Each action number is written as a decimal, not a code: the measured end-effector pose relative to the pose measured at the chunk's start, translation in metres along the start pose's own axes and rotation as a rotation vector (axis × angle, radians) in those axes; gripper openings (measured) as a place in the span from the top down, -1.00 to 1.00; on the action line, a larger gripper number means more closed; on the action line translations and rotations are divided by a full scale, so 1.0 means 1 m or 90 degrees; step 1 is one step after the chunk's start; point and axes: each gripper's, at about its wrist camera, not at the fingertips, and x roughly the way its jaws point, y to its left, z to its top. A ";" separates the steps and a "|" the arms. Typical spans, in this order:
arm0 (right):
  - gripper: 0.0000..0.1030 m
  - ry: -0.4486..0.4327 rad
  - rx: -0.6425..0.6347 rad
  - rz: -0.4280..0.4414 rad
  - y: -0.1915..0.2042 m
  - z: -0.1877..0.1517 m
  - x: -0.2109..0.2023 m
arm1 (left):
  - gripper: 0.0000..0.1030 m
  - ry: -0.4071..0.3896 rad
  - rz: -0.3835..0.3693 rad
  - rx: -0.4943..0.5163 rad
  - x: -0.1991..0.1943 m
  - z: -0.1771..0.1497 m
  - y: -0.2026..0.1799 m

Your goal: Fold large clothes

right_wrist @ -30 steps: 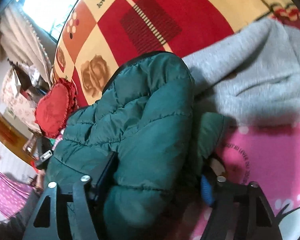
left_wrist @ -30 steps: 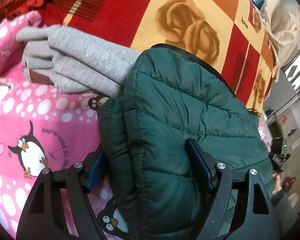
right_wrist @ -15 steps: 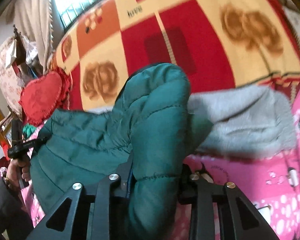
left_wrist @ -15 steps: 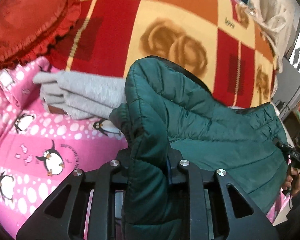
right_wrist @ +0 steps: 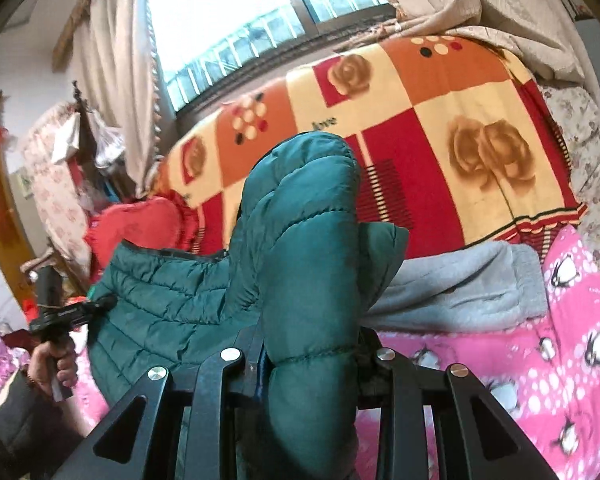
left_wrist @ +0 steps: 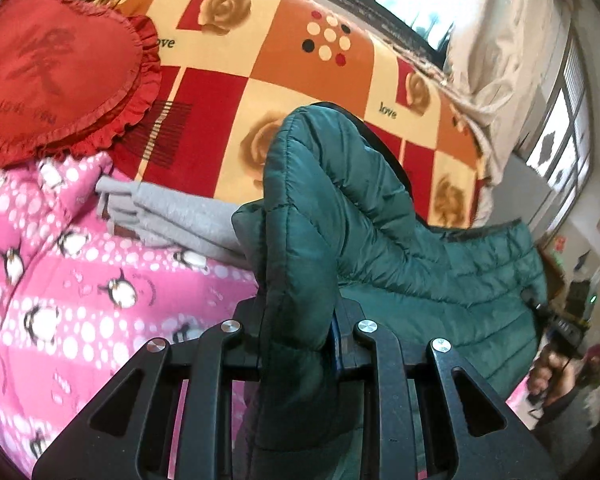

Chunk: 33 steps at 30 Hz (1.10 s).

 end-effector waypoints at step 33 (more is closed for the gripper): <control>-0.20 0.091 0.140 -0.111 -0.030 -0.022 0.017 | -0.04 -0.025 0.179 -0.049 0.000 -0.030 0.002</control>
